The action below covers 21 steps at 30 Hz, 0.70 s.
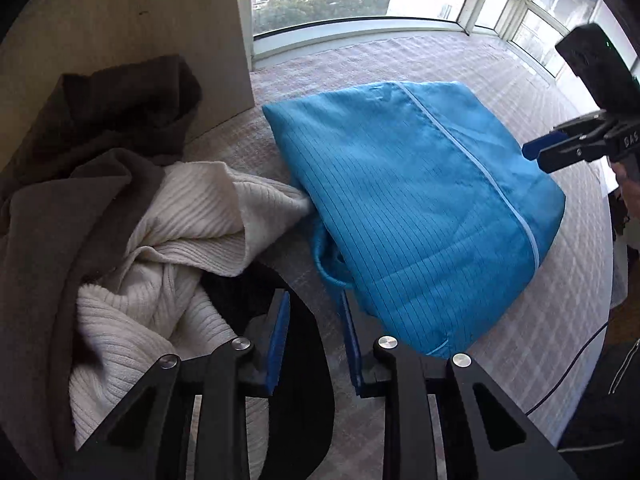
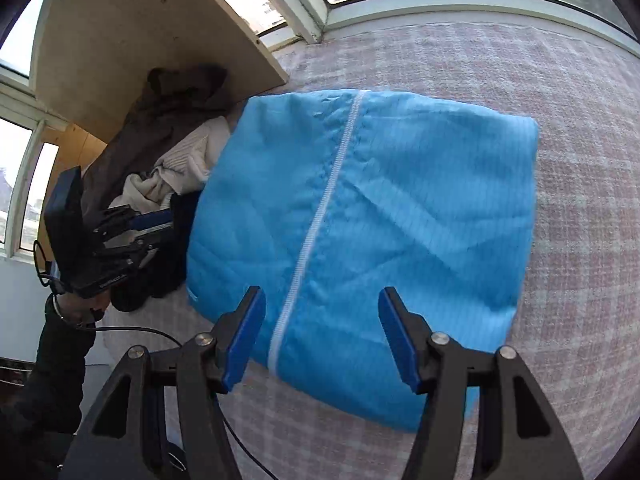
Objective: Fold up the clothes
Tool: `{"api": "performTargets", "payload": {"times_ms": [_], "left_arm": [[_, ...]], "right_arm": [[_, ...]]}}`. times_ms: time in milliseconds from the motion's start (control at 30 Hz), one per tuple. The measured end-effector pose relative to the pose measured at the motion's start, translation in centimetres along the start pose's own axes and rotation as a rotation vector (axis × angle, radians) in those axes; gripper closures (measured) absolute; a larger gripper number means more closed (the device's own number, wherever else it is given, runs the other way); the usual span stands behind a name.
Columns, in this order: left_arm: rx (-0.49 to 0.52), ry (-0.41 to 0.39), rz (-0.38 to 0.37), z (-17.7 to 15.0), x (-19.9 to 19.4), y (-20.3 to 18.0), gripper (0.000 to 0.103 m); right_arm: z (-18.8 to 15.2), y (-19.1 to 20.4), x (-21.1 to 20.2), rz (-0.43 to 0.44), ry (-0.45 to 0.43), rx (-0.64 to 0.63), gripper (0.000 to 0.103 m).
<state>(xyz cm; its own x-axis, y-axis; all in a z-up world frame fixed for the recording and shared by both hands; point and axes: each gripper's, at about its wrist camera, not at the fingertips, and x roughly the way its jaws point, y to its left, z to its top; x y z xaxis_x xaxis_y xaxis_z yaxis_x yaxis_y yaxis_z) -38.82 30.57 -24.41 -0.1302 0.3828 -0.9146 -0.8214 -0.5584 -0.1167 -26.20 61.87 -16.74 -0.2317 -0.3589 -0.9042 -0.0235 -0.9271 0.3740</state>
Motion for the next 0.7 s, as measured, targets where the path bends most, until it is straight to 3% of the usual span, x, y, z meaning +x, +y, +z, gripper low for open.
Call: {"api": "performTargets", "payload": {"times_ms": [133,233,367,500,700], "left_arm": [[0.005,-0.006,-0.092,-0.8,0.4,-0.1,0.080],[-0.033,-0.036,-0.149,-1.2,0.1,0.4,0.080],[-0.032,-0.075,-0.195,-1.4,-0.4,0.4,0.080],[-0.022,-0.098,-0.246,-1.5,-0.5,0.0,0.080],[-0.048,-0.130,-0.327,-2.0,-0.8,0.2,0.080]], "right_arm": [[3.5,8.5,2.6,-0.078,0.026,-0.093,0.045],[6.3,12.7,6.0,-0.209,0.089,-0.132,0.045],[8.6,14.0,11.4,-0.331,0.232,-0.100,0.045],[9.1,13.9,13.7,-0.423,0.312,-0.069,0.045],[8.8,13.4,14.8,-0.453,0.357,0.003,0.045]]}}
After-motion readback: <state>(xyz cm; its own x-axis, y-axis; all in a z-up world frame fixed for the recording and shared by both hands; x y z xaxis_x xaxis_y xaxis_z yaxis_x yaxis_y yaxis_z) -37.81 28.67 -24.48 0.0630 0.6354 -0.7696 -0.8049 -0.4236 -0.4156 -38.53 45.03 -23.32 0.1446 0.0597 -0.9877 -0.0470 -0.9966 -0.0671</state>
